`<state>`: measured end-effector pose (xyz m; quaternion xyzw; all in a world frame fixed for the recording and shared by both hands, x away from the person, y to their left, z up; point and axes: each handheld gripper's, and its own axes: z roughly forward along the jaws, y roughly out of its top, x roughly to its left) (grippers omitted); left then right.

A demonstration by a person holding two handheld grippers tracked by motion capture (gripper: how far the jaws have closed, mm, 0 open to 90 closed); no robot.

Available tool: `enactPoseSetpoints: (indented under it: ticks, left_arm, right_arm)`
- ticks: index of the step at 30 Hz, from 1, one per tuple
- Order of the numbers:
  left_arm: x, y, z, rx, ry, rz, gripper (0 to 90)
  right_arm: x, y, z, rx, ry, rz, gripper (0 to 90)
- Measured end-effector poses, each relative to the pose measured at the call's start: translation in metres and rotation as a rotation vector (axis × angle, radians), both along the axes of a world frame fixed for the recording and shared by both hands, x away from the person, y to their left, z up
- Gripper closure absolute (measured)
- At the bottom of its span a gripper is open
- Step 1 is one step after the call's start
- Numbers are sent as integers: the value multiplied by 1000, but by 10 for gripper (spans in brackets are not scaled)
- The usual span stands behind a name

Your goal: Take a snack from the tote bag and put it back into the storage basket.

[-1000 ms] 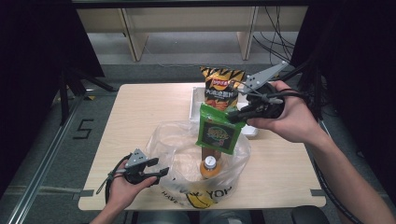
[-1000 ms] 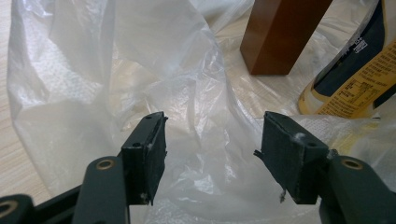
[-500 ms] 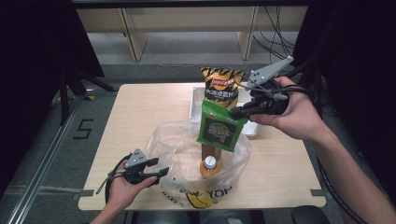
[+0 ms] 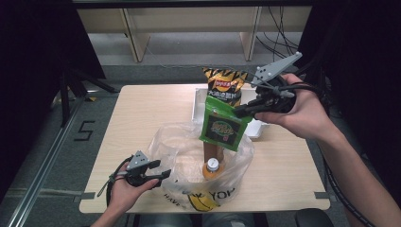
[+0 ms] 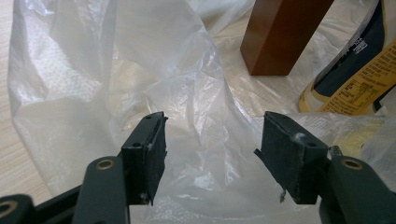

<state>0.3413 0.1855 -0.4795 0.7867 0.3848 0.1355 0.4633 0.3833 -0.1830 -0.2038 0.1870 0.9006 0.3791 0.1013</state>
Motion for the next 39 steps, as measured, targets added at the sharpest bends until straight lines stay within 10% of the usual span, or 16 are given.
enactPoseSetpoints:
  ticks: [39]
  left_arm:
    - [0, -1, -1, -3, -1, -8, 398]
  right_arm:
    - [11, -11, 21, 57, -49, -41, 900]
